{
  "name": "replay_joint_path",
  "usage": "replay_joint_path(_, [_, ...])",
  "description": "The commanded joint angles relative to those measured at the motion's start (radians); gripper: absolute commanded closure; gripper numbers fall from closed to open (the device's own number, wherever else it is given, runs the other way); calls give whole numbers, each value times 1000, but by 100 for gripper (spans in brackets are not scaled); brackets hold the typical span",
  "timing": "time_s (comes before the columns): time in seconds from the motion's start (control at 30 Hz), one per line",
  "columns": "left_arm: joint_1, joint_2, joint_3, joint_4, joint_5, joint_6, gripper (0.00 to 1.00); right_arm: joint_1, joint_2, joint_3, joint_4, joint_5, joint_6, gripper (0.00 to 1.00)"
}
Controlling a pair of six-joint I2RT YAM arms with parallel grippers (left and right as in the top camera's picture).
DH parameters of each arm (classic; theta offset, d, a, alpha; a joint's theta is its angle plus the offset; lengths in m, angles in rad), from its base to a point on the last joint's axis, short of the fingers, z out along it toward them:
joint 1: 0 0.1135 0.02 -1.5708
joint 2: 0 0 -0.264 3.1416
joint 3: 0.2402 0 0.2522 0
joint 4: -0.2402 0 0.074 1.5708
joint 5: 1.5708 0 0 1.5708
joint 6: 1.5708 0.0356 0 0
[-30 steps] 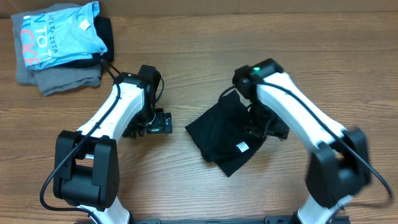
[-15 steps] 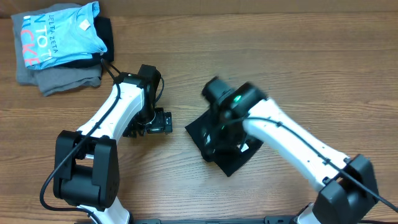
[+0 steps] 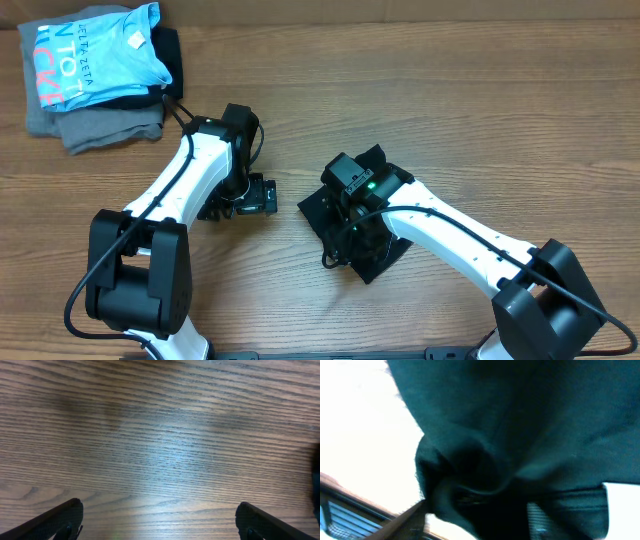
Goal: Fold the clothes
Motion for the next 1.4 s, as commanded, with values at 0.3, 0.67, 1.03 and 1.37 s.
replay_joint_path(0.3, [-2,3,-3,0,8,-10,0,-1,-6,-6,-56,-32,31,96])
replay_joint_path(0.67, [-2,3,-3,-3,8,-2,0,17,-6,-109,-150,-47,151,96])
replay_joint_path(1.03, [-2,3,-3,15,8,-3,0,17,-6,-371,11,5,420,96])
replay_joint_path(1.37, [-2,3,-3,13,8,-3,0,9,-81,-146,-304,186,646,85])
